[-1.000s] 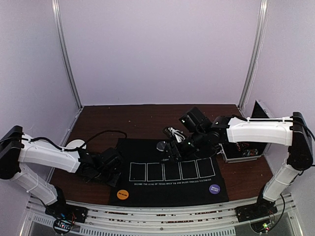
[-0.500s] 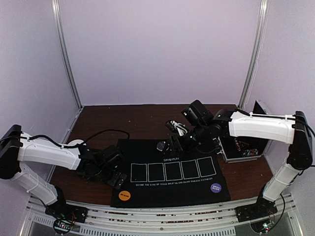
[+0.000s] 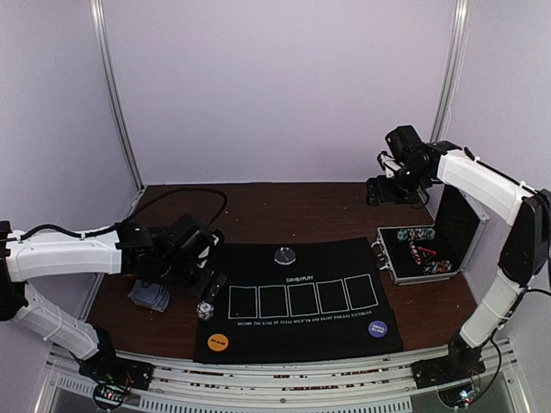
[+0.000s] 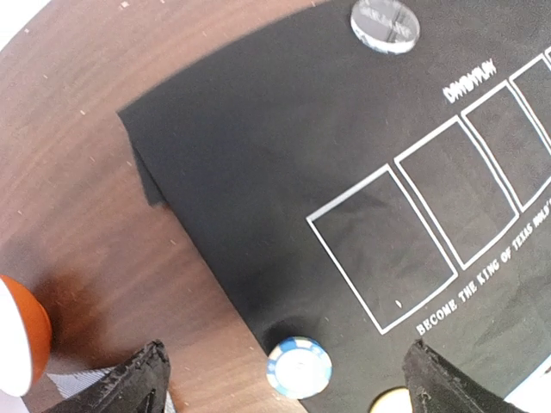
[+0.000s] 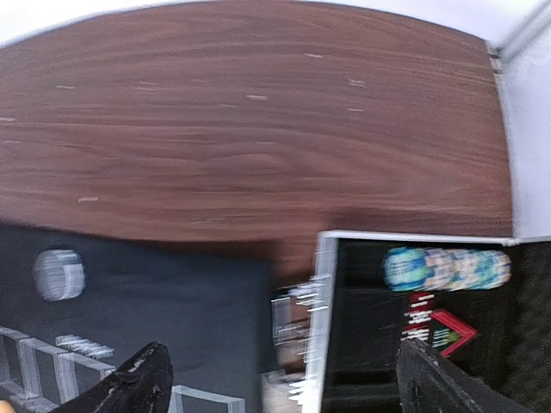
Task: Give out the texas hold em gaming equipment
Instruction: Place the poker chips pile at the big blind area, then pick up the pile of poker chips from the chip case.
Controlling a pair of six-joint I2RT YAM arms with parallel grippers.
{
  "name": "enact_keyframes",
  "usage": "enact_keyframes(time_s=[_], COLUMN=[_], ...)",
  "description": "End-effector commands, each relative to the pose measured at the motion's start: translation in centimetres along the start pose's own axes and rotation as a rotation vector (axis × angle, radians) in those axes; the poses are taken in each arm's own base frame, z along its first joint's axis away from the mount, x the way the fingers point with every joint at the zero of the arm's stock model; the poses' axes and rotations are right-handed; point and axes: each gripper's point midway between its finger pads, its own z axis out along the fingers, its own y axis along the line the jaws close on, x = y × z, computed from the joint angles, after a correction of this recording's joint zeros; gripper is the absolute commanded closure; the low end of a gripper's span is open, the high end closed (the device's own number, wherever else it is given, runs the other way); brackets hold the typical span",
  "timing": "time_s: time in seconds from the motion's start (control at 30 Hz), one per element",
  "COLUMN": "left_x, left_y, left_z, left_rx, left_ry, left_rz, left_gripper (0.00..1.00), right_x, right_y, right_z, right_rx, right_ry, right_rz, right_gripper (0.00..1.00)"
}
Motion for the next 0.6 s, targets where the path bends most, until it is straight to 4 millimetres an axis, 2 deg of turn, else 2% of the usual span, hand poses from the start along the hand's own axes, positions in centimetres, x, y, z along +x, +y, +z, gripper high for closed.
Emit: enact_keyframes(time_s=[0.0,0.17,0.27,0.43,0.57], left_x=[-1.2,-1.2,-1.6,-1.8,-1.9], left_y=[1.2,1.9,2.1,2.2,2.2], left_z=[-0.8,-0.4,-0.2,0.7,1.2], left_rx=[-0.029,-0.039,-0.041,-0.048,-0.05], left_ry=[-0.031,-0.028,-0.031,-0.013,0.002], left_rz=[0.032,0.033,0.041,0.075,0.092], left_gripper=[0.02,0.02,0.02,0.02,0.02], right_x=[1.7,2.3,3.0,4.3,5.2], right_y=[-6.4,-8.8,-9.8,-12.1,-13.1], right_z=[4.5,8.3,9.8,10.9,11.8], right_rx=[0.246,0.314,0.357,0.468,0.514], right_ry=[0.156,0.237,0.267,0.312,0.34], right_rz=[-0.06,-0.058,-0.06,-0.076,-0.106], right_gripper=[0.06,0.2,0.2,0.21,0.23])
